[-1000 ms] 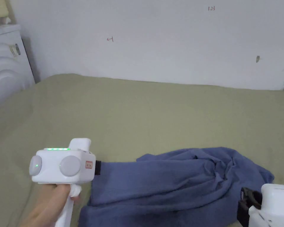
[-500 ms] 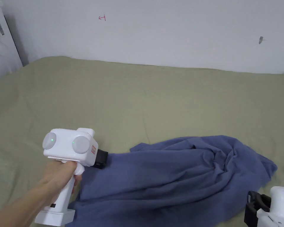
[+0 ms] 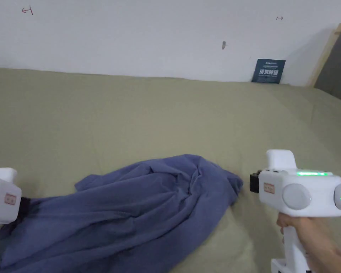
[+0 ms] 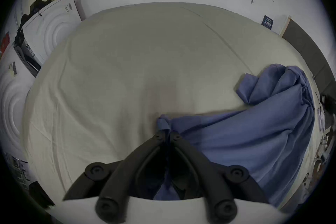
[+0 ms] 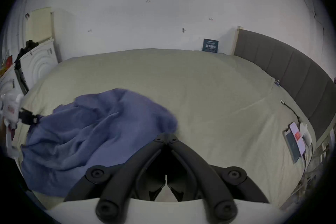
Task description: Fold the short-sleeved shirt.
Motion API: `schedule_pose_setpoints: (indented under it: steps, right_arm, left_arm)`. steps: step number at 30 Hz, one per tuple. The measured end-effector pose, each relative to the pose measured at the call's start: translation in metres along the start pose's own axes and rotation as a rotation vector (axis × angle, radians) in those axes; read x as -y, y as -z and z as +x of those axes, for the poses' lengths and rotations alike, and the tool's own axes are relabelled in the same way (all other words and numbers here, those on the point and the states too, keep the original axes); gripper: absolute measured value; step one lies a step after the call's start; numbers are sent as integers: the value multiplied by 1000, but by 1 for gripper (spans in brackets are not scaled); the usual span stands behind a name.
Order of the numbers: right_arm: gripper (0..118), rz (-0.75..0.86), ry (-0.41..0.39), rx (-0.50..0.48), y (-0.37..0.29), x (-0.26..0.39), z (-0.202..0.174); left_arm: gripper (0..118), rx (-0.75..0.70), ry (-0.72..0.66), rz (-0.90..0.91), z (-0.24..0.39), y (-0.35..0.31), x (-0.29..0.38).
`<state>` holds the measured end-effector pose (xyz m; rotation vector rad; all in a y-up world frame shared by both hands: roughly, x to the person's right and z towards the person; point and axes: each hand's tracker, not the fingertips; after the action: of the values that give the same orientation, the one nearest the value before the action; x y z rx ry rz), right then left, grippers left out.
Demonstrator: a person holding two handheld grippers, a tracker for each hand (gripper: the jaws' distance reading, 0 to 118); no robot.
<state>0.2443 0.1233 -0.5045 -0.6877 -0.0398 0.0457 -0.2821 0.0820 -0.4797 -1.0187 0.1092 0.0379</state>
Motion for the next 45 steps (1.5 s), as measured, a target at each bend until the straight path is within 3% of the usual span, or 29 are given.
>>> schedule_pose_setpoints:
  steps: [6,7,8,9,11,12,14,17,19,21,24,25,26,27,33,36,40,45]
  right_arm:
    - [0,-204,123,-162,62,-23,23]
    - [2,-240,130,-207,67,-21,24]
    - [8,-256,129,-187,73,-20,24]
    - [36,-244,114,-130,76,-19,23]
    - [114,-235,106,-101,82,-14,21]
    - [116,-235,116,-104,83,-14,21]
    - [105,-275,113,-110,90,-14,19]
    - [94,-298,-3,-65,91,-8,5]
    - [94,-284,36,-84,96,-11,11]
    - [84,-290,30,-87,94,-13,9]
    - [52,-276,-62,-43,96,-14,2]
    - [31,-272,-61,-83,93,-15,-2]
    - [15,-260,-75,-35,91,-17,-9]
    - [12,-246,-112,16,88,-15,-12]
    - [8,-206,-48,-39,49,-33,4]
    - [8,-148,-100,-30,4,-48,6]
    - [8,-61,-57,-30,-52,-71,20]
    - [8,42,-60,-37,-119,-93,28]
  left_arm:
    - [2,-1,13,9,-1,1,-3]
    - [2,-2,18,9,-1,2,-4]
    - [2,-3,21,8,-1,2,-4]
    - [2,-2,25,7,-1,3,-4]
    - [2,0,23,6,-4,4,-6]
    - [2,1,23,5,-3,5,-7]
    - [2,-2,25,6,-2,6,-6]
    - [2,-15,25,10,0,7,-7]
    - [2,-20,33,15,0,6,-5]
    - [2,-17,30,17,-1,7,-6]
    - [2,-5,11,17,-6,8,-6]
    - [2,-1,7,16,-7,8,-7]
    - [2,0,4,15,-7,7,-6]
    - [2,1,2,15,-7,6,-6]
    - [3,43,-65,8,-22,-20,-13]
    - [3,17,-73,77,-30,-58,-15]
    - [3,-24,-42,155,-40,-116,-22]
    - [3,-77,-35,258,-49,-191,-34]
